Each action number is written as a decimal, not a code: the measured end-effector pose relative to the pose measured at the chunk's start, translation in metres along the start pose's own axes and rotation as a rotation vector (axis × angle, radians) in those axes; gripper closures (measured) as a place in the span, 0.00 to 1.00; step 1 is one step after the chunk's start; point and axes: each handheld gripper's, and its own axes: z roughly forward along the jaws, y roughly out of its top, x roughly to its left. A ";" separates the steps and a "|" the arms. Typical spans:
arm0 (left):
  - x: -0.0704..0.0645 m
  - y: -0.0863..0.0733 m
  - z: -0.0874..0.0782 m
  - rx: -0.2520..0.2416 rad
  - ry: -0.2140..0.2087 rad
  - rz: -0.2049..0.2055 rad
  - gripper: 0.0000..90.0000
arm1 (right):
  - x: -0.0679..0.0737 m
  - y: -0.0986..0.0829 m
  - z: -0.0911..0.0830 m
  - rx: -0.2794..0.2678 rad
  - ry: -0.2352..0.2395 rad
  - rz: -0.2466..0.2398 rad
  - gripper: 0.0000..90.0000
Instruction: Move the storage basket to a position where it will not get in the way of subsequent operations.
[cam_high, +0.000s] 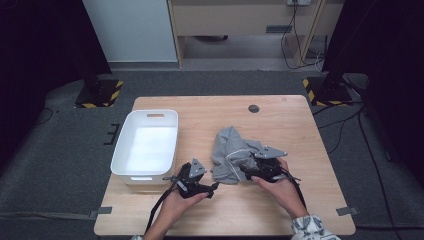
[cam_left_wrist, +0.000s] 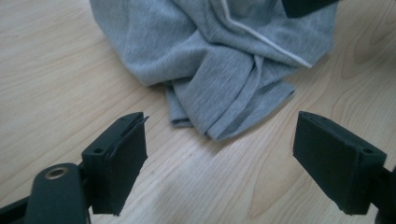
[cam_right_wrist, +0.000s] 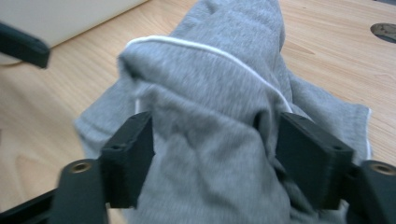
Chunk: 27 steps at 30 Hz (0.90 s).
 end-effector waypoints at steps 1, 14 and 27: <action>-0.001 0.003 0.002 -0.007 -0.004 0.002 0.20 | 0.002 -0.002 -0.003 0.000 -0.001 0.000 0.27; -0.005 0.041 0.026 -0.019 0.011 0.038 0.30 | 0.011 -0.023 -0.020 0.031 -0.037 -0.021 0.24; -0.010 0.071 0.058 0.066 0.043 0.084 0.85 | 0.006 -0.031 -0.018 0.041 -0.052 -0.010 0.26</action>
